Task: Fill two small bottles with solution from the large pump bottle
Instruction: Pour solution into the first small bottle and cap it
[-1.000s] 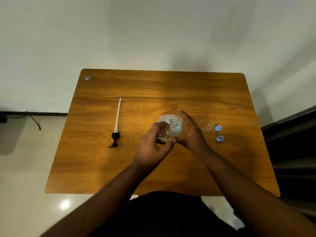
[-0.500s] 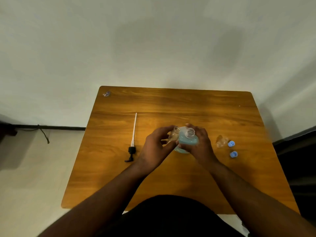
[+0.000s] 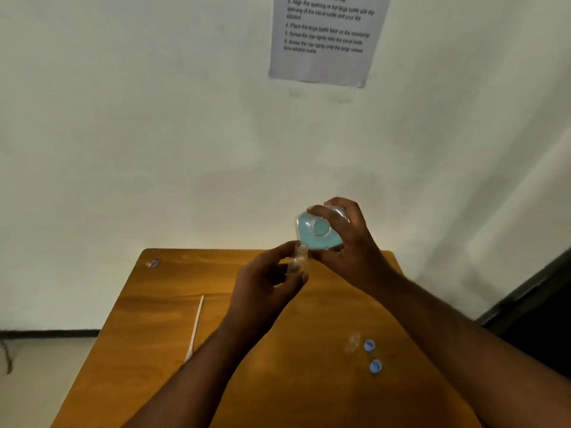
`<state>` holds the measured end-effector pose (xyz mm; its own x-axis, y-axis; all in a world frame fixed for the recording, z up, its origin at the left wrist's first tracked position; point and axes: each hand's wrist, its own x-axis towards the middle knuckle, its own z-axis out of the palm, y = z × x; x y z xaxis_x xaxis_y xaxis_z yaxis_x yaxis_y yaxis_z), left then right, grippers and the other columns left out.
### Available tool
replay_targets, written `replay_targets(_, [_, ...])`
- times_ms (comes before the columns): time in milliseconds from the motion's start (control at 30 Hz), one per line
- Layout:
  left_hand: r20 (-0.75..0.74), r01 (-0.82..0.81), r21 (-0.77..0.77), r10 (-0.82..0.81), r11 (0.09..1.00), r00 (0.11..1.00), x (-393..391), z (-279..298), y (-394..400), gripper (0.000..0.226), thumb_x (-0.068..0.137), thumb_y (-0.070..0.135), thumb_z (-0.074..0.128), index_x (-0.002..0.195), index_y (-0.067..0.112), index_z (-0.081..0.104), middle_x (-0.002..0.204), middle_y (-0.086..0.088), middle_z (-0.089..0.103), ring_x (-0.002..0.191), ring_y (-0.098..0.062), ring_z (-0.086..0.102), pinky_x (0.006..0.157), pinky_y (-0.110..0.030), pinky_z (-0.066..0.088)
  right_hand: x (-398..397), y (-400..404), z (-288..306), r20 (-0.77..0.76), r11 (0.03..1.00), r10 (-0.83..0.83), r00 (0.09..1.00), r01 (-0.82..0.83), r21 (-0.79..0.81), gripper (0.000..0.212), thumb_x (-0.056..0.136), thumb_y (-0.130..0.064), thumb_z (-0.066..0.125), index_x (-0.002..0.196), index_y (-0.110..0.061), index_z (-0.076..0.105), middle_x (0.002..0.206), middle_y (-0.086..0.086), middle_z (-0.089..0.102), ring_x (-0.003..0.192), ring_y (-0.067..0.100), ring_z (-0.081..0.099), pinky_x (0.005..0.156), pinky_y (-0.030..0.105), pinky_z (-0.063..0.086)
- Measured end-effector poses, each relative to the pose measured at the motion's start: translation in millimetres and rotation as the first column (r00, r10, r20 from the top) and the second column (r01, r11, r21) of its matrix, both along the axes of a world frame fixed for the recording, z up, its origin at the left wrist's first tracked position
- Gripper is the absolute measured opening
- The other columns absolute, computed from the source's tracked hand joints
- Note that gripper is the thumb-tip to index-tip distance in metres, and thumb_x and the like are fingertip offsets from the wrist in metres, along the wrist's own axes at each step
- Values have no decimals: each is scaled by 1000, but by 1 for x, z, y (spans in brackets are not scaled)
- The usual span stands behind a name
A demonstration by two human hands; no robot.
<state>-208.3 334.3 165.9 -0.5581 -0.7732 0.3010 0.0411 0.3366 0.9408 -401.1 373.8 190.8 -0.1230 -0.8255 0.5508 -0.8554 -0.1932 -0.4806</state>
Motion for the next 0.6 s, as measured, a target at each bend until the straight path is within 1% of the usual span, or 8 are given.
replay_targets(67, [-26, 20, 27, -19, 999, 999, -8, 13, -2, 49, 85, 5, 72, 130, 19, 60, 118, 0, 70, 99, -14, 71, 81, -29, 60, -7, -3, 23, -52, 1000, -2, 999, 1, -19, 68, 74, -23, 80, 134, -24, 47, 136, 8, 37, 126, 23, 38, 88, 42, 56])
replay_targets(200, [-75, 4, 53, 0, 999, 997, -21, 37, -5, 47, 83, 5, 73, 126, 22, 62, 115, 3, 72, 93, -11, 71, 77, -23, 59, -17, -8, 60, -179, 998, -22, 984, 12, -58, 67, 73, -24, 80, 132, -26, 48, 136, 8, 36, 129, 22, 35, 87, 42, 56])
replay_targets(300, [-114, 12, 75, -3, 997, 994, -28, 50, -3, 47, 83, 3, 74, 127, 16, 64, 111, 5, 74, 91, -12, 73, 74, -22, 58, -22, -10, 79, -254, 995, -58, 965, 36, -90, 67, 73, -23, 80, 132, -25, 49, 137, 11, 37, 129, 23, 34, 87, 41, 57])
replay_targets(367, [-126, 20, 88, -9, 996, 992, -32, 57, -2, 49, 83, 3, 73, 130, 13, 62, 113, 5, 73, 92, -13, 73, 75, -22, 58, -24, -11, 87, -291, 993, -72, 954, 41, -110, 67, 73, -23, 80, 132, -23, 49, 137, 13, 38, 129, 25, 35, 86, 42, 57])
replay_targets(500, [-114, -1, 56, 8, 998, 993, -35, 66, 0, 52, 84, 7, 74, 132, 16, 60, 114, 8, 72, 89, -9, 72, 73, -19, 57, -26, -11, 93, -345, 992, -72, 936, 31, -124, 65, 73, -21, 80, 131, -21, 50, 135, 16, 41, 128, 30, 35, 83, 43, 58])
replay_targets(600, [-108, -22, 46, 27, 999, 994, -36, 69, 0, 52, 84, 8, 74, 133, 17, 59, 113, 4, 72, 87, -9, 71, 76, -23, 59, -27, -9, 94, -370, 992, -74, 926, 29, -127, 65, 73, -22, 79, 131, -21, 51, 134, 17, 42, 127, 32, 36, 82, 44, 58])
